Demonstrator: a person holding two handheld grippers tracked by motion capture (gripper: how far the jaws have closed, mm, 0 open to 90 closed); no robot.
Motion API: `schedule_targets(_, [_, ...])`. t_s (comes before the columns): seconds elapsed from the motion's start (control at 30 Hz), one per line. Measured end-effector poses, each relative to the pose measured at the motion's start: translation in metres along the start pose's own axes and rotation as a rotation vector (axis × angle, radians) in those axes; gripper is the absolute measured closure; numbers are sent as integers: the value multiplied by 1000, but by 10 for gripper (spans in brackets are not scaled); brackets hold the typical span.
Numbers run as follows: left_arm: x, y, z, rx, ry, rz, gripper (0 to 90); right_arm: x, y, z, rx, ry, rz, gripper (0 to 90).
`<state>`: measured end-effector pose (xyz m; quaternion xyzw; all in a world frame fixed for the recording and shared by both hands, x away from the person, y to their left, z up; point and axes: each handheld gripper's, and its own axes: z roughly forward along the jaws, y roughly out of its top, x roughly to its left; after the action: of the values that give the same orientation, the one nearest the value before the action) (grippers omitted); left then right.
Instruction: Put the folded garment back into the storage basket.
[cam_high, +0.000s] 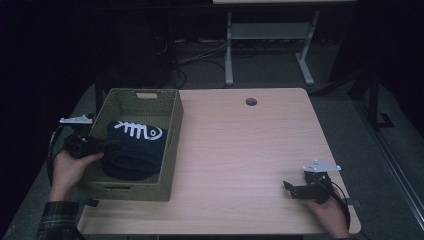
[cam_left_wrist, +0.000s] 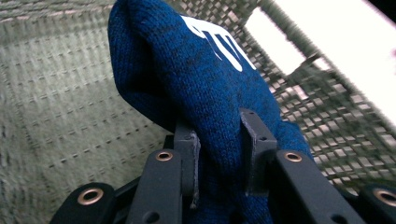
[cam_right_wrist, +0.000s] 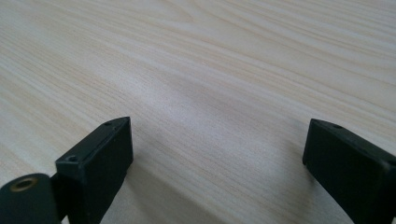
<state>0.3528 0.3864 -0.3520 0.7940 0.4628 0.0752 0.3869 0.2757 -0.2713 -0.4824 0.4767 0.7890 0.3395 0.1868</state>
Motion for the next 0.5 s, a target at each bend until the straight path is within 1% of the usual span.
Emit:
schedule_targets(0.1, [5,2,6,23,31,3,709,0,0,0,0,-1,0,80])
schedule_targets(0.17, [7,3,9,50,62,12,702,0,0,0,0,-1,0,81])
schedule_targets(0.23, [10,3,13,67,83,16,692,0,0,0,0,-1,0,81])
schedule_targets(0.3, [13,1,16,75,98,6,686,0,0,0,-1,-1,0,80])
schedule_targets(0.37, [16,0,19,85,125,-4,677,0,0,0,0,-1,0,80])
schedule_targets(0.43, [19,-1,21,106,157,-17,668,0,0,0,-1,-1,0,81])
schedule_targets(0.47, [19,-1,22,107,168,-20,661,0,0,0,0,0,0,81])
schedule_targets(0.5, [18,-1,23,112,181,-14,657,0,0,0,0,-1,0,81])
